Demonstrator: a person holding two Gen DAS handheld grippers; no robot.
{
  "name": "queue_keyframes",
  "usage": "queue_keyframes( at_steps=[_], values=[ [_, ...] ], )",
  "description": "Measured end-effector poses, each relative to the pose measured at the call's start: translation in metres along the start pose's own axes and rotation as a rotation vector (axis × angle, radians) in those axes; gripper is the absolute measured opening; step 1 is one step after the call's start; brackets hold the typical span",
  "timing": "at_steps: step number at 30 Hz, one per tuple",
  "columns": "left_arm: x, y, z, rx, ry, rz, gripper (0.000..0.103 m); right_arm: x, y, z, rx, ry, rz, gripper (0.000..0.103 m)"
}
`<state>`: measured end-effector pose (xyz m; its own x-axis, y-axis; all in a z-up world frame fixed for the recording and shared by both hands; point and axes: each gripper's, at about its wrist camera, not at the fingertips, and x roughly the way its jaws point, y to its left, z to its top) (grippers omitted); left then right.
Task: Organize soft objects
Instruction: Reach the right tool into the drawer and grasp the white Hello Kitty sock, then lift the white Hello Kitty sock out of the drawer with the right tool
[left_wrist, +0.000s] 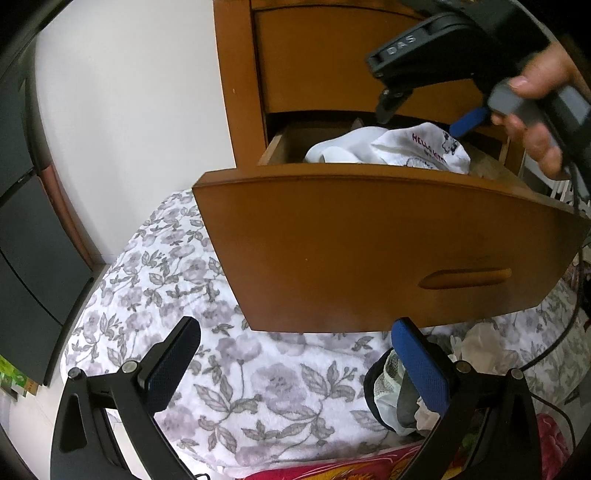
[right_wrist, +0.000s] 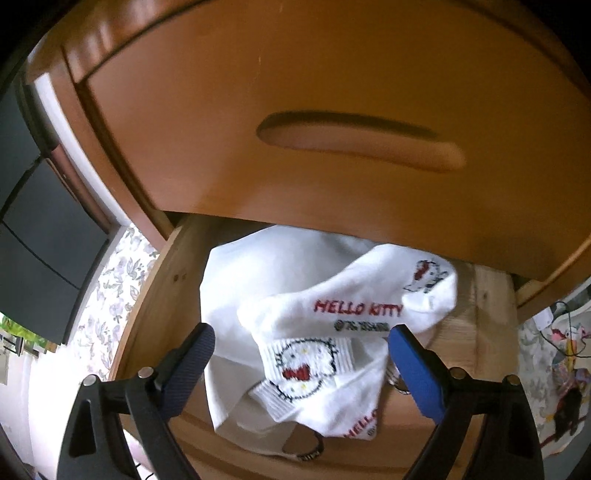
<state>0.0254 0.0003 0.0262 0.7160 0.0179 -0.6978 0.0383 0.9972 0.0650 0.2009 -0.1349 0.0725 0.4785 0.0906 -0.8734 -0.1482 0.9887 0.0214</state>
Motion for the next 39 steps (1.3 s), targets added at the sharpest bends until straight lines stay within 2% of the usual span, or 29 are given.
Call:
queue_keyframes(
  at_steps=[15,18,21,26,32,39],
  values=[
    [0.009,0.008,-0.001,-0.037,0.042,-0.024,0.103,0.045,-0.005,0.011,0.065,0.093,-0.058,0.093],
    [0.01,0.009,-0.001,-0.039,0.047,-0.026,0.103,0.047,-0.008,0.01,0.076,0.11,-0.048,0.088],
    [0.011,0.009,-0.001,-0.043,0.05,-0.028,0.103,0.05,-0.011,0.01,0.063,0.126,-0.063,0.081],
    [0.012,0.01,-0.001,-0.047,0.056,-0.03,0.103,0.056,-0.026,0.011,0.104,0.14,-0.06,0.059],
    [0.013,0.009,-0.001,-0.049,0.062,-0.028,0.103,0.053,-0.046,0.005,0.142,0.146,-0.073,0.042],
    [0.015,0.009,-0.001,-0.047,0.071,-0.023,0.103,0.04,-0.06,-0.008,0.163,0.124,-0.062,0.029]
  ],
)
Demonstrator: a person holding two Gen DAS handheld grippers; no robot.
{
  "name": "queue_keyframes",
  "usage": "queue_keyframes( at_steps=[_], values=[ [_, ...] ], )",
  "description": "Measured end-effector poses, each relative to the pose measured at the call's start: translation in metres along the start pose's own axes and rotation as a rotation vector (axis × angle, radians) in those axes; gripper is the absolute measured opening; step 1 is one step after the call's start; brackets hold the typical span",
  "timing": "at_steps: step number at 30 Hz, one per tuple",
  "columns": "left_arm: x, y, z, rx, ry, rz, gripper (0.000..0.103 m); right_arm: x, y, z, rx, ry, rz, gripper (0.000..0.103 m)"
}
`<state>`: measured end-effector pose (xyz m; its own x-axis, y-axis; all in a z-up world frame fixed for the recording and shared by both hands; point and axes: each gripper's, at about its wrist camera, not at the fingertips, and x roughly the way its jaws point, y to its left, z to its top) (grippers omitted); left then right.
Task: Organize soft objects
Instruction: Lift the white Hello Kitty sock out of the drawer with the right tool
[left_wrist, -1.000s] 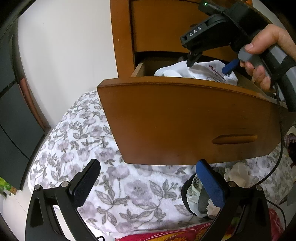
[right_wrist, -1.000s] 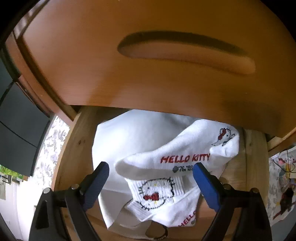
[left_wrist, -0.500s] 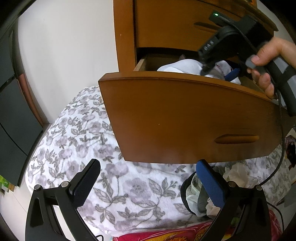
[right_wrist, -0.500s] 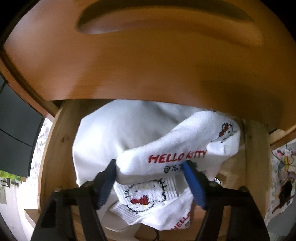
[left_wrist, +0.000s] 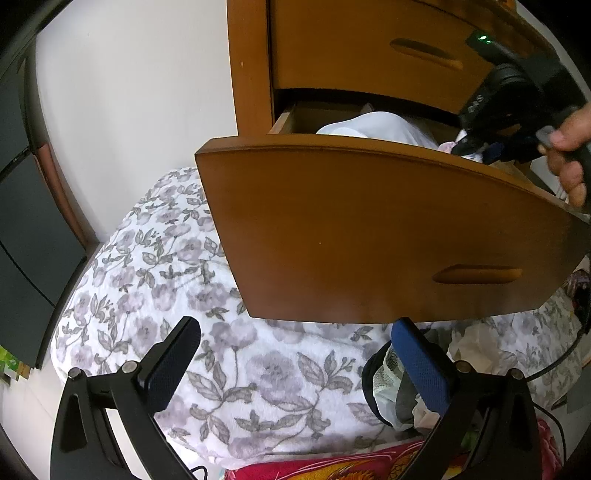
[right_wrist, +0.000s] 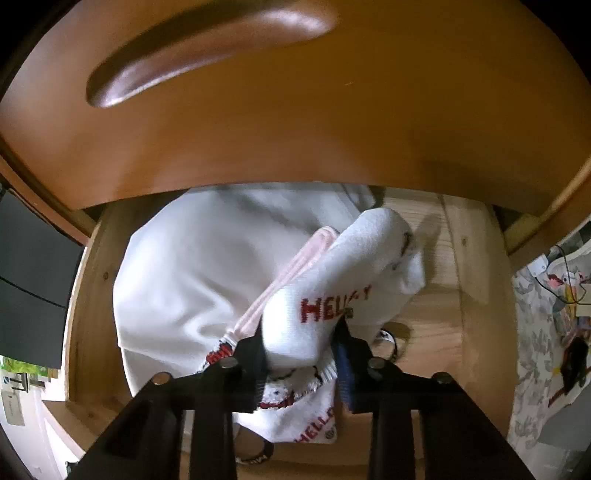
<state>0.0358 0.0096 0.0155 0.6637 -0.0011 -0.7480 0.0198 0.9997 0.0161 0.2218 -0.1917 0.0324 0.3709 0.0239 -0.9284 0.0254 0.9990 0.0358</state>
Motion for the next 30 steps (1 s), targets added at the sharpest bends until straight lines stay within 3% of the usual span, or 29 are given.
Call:
queue_keyframes(
  at_steps=[7,14,22,30],
  values=[
    [0.003,-0.001,-0.001,0.001,0.017,0.011,0.103,-0.03,-0.017,-0.019,0.034,-0.059,0.039,0.023],
    [0.003,-0.001,-0.001,0.007,0.017,0.025,0.103,-0.075,-0.032,-0.065,0.11,-0.173,0.11,0.022],
    [0.002,-0.007,-0.002,0.031,0.015,0.048,0.103,-0.131,-0.043,-0.091,0.125,-0.314,0.179,0.022],
    [-0.01,-0.008,-0.003,0.034,-0.037,0.069,0.103,-0.181,-0.046,-0.126,0.13,-0.447,0.219,0.022]
  ],
)
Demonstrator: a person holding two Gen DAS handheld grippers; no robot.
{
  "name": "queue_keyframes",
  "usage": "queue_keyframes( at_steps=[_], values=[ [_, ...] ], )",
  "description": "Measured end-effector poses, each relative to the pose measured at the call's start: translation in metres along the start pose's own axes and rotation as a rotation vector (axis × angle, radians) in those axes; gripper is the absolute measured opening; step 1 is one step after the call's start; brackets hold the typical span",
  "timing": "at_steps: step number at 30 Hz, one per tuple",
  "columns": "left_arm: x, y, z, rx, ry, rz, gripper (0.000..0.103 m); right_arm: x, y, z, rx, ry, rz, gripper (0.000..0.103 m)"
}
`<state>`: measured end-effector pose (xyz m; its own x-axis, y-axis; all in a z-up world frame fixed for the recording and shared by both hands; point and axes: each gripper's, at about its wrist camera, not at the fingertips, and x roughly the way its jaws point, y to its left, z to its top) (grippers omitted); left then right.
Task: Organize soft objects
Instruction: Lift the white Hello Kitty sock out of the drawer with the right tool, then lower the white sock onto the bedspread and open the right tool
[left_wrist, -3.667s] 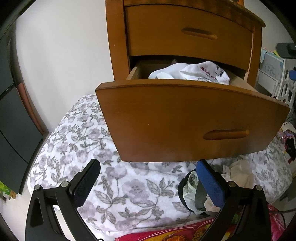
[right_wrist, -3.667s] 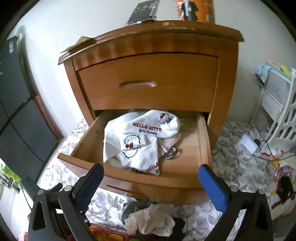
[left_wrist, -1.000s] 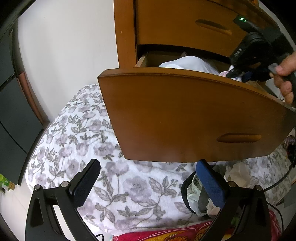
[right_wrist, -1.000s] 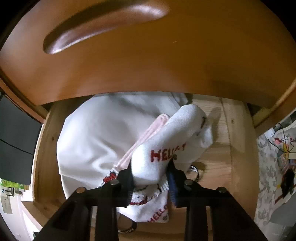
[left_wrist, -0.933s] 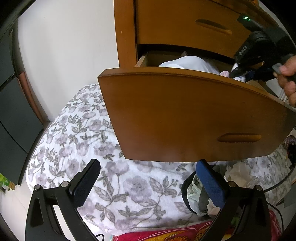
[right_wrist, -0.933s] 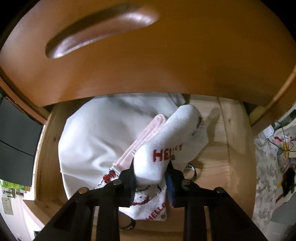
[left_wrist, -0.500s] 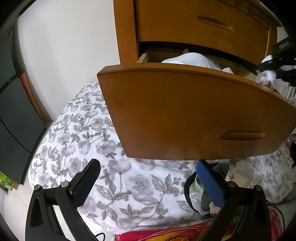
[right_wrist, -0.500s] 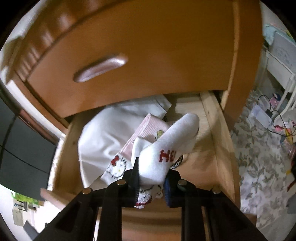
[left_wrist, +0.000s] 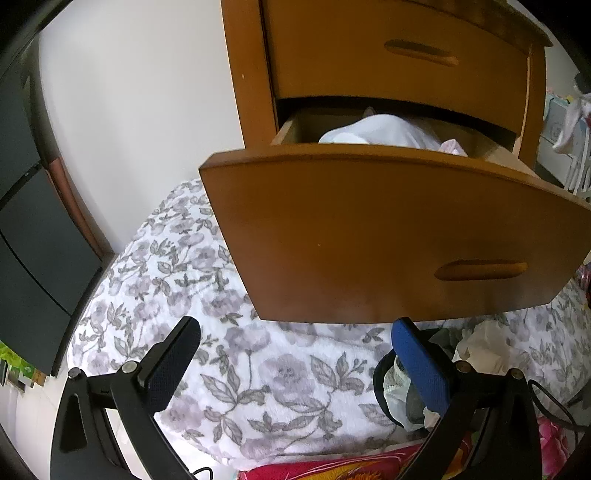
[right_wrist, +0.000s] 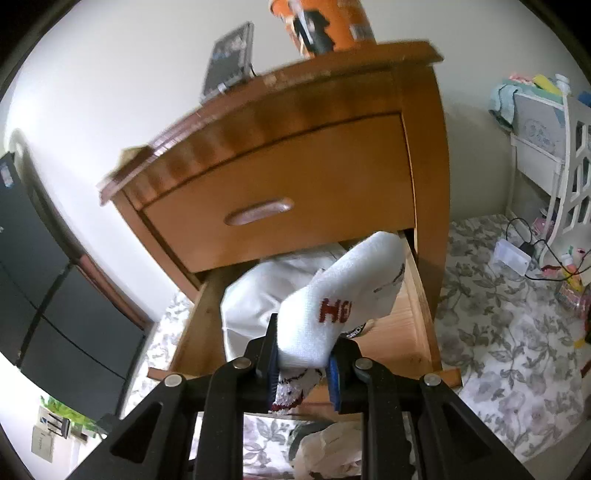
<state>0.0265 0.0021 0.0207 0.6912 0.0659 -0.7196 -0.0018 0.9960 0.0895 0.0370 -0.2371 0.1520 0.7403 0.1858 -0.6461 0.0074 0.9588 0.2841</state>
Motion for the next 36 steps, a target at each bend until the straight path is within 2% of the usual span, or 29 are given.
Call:
queue_keyframes(
  at_steps=[8,15,36],
  values=[
    [-0.011,-0.001,-0.001,0.001,-0.049,0.013,0.103,-0.036,0.003,-0.013,-0.013,-0.048,0.026,0.022],
    [-0.014,-0.001,-0.002,-0.003,-0.06,0.019,0.103,-0.06,0.001,-0.024,-0.01,-0.064,0.045,0.022],
    [-0.027,-0.006,-0.007,0.025,-0.116,0.047,0.103,-0.092,-0.013,-0.06,0.004,-0.007,0.011,0.022]
  ],
)
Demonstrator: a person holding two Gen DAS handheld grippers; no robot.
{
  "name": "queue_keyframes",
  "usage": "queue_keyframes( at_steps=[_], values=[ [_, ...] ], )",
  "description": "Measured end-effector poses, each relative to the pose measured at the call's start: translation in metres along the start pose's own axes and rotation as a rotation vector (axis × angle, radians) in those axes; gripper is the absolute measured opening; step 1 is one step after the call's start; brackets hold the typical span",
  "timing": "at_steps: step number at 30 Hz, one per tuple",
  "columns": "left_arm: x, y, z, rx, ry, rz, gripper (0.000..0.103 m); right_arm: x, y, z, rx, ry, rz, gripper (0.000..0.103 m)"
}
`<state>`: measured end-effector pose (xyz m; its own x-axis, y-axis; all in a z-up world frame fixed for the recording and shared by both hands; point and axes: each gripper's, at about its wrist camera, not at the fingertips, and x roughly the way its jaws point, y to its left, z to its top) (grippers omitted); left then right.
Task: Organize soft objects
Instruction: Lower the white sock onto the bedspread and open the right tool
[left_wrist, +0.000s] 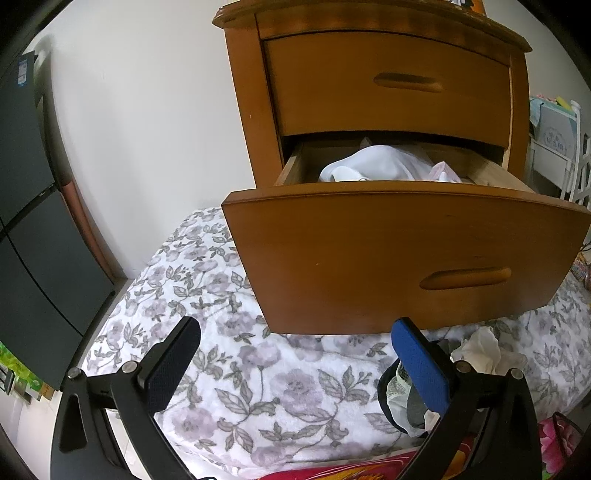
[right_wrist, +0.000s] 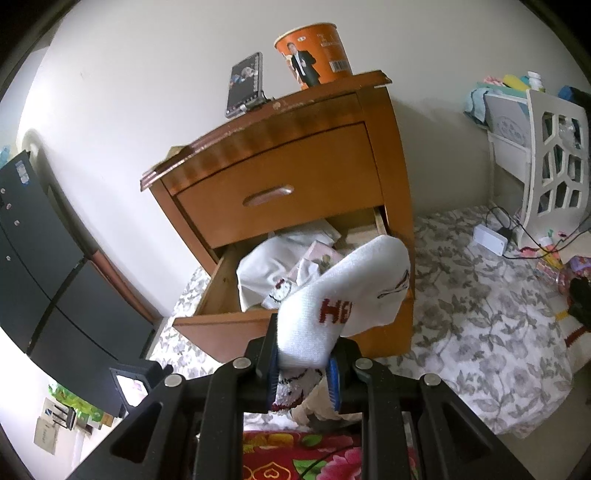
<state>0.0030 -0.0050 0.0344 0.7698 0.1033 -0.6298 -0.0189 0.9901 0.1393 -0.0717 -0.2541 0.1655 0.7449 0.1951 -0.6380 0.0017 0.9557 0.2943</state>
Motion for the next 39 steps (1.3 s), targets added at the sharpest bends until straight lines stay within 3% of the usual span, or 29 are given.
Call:
queue_keyframes(
  at_steps=[8,20,32,39],
  values=[
    [0.0,0.0,0.0,0.002,0.004,-0.001,0.103,0.023,-0.005,-0.016,0.0,0.101,-0.032,0.022],
    [0.003,0.003,0.0,-0.006,0.022,-0.005,0.103,0.108,-0.017,-0.067,0.027,0.382,-0.057,0.023],
    [0.007,0.002,0.0,-0.008,0.04,-0.008,0.103,0.168,-0.017,-0.087,0.042,0.537,-0.07,0.024],
    [0.009,0.003,0.0,-0.013,0.049,-0.014,0.103,0.193,-0.013,-0.091,0.053,0.583,-0.083,0.025]
  ],
)
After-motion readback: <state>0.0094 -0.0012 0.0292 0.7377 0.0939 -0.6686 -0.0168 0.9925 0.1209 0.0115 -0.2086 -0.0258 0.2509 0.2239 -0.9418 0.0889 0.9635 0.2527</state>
